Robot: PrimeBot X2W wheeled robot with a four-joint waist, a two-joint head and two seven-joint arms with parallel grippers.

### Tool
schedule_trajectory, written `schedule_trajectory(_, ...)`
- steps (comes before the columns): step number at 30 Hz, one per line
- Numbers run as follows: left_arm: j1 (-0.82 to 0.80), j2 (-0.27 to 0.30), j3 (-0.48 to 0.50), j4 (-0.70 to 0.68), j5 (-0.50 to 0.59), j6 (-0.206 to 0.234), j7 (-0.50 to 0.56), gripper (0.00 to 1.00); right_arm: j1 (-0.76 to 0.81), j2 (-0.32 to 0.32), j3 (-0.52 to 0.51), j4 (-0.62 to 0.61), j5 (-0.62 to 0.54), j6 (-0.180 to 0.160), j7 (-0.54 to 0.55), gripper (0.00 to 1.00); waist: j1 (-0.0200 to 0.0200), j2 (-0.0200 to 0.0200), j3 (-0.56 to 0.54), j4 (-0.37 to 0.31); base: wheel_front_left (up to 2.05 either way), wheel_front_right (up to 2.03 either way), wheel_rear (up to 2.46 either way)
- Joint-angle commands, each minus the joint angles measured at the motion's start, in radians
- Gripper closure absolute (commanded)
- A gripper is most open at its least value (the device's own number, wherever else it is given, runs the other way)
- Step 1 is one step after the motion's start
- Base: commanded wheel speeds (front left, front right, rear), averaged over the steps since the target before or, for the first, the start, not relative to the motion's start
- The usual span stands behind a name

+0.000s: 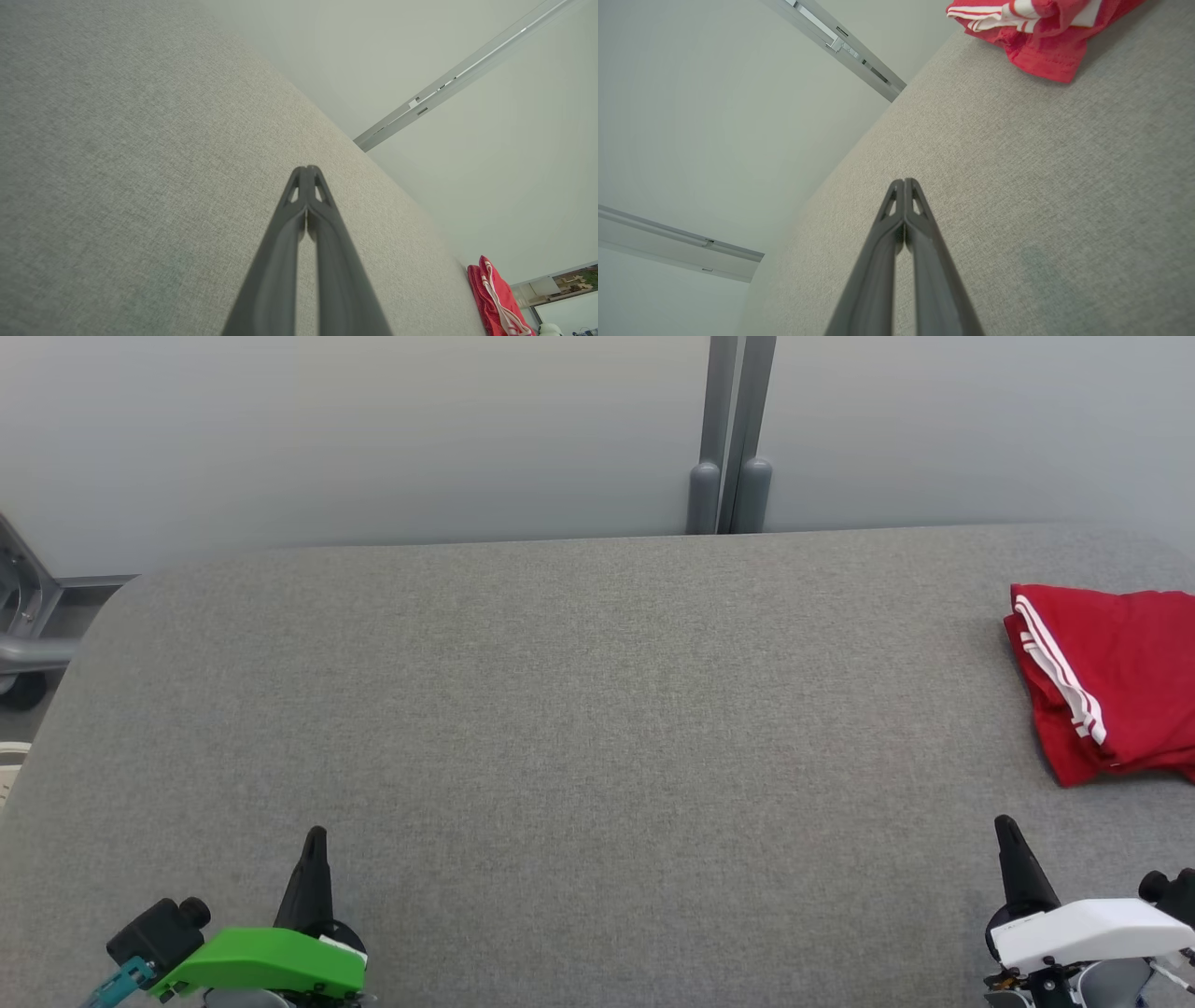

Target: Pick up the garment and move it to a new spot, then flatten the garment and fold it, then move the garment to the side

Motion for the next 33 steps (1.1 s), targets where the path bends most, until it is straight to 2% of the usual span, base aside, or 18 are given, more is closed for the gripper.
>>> schedule_trajectory(1,-0.032,-0.001,0.005,-0.016,-0.034,-0.004,0.005,1.0,-0.016,-0.007,-0.007,-0.018,0.034,0.0,0.009,1.0,0.0,0.0,0.0,-0.001,0.0,0.0,0.0)
schedule_trajectory(33,-0.078,-0.008,0.01,-0.037,-0.375,-0.009,0.083,1.0,-0.021,-0.009,-0.057,-0.053,0.383,0.0,0.087,1.0,0.0,0.0,0.008,-0.02,0.0,0.0,0.0)
